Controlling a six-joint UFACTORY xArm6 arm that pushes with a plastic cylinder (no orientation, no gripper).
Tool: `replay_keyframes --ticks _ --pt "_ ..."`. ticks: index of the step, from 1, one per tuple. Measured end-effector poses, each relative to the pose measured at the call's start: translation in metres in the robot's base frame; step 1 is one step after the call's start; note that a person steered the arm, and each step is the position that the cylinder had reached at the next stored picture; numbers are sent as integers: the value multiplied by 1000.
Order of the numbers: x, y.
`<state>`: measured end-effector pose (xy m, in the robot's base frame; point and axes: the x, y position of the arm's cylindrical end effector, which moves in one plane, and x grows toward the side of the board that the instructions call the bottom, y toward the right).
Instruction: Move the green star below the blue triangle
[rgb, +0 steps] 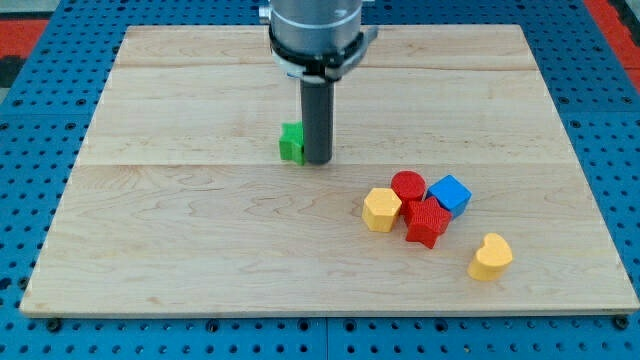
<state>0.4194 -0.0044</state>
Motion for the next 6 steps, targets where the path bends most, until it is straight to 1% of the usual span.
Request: replay_keyframes --ticks 1,2,3,4,5,6 --pt "-31 12" --pt "30 28" --pt "13 -39" --pt "-25 -42" --pt "-2 -17" --pt "6 85"
